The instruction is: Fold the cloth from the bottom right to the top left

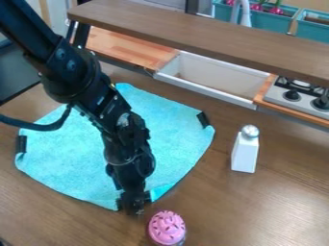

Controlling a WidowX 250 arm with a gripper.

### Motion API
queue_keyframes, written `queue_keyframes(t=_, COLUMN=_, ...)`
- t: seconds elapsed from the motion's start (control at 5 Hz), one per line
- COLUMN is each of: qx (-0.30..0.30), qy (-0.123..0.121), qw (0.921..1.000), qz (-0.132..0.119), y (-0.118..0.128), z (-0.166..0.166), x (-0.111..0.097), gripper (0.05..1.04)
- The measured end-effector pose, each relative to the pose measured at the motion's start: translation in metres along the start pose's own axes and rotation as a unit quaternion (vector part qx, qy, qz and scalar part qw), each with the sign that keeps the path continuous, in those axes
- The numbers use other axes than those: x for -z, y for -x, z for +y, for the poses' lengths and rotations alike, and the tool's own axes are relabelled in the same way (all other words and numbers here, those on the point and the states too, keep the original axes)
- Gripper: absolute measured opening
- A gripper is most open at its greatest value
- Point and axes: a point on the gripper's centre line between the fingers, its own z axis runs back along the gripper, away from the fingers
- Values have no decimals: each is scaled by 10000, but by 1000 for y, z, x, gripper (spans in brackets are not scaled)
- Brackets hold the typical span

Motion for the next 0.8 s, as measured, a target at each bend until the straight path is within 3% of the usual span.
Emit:
queue_keyframes(t=0.2, qx=-30, qy=39, qw=10000, qz=-20, y=0, z=-1, x=0, gripper=320)
queue_keyframes(t=0.4, qx=-81, qy=134, qw=9999, qz=8, y=3, z=-2, x=0, gripper=132)
queue_keyframes(t=0.6, qx=-105, qy=141, qw=9998, qz=-13, y=6, z=-1, x=-3, gripper=53)
queue_keyframes(t=0.8, qx=-237, qy=84, qw=9996, qz=-119, y=5, z=4, x=-11, gripper=49)
